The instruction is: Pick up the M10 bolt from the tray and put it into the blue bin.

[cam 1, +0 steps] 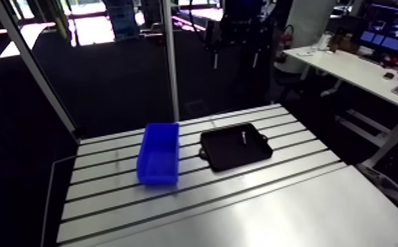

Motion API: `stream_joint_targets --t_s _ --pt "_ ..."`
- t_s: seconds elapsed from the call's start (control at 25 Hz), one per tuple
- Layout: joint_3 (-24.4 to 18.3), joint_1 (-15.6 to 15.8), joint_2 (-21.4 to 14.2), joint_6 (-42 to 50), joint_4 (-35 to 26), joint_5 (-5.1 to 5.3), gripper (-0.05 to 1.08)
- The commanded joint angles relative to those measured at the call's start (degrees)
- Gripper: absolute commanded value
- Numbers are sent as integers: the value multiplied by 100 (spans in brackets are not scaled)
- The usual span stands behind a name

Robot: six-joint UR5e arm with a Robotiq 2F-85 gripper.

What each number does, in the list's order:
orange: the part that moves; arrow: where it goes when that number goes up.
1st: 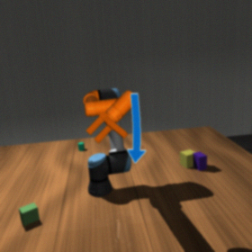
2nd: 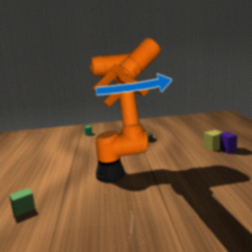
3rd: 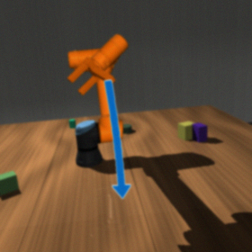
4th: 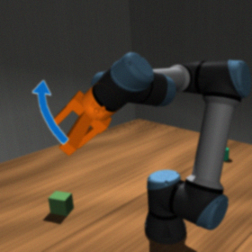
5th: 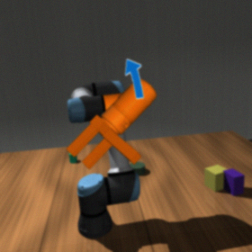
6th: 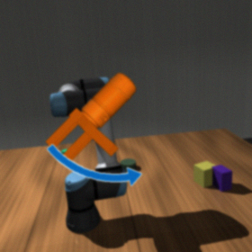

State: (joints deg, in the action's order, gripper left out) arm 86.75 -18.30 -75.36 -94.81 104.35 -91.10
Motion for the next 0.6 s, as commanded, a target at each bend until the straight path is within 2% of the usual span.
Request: stream_joint_targets --t_s 0.04,0.4,0.6 --pt "215 -86 422 -16 468 0 1" --pt "540 -368 616 -165 925 9 1" --pt "699 -447 686 -183 969 0 1"
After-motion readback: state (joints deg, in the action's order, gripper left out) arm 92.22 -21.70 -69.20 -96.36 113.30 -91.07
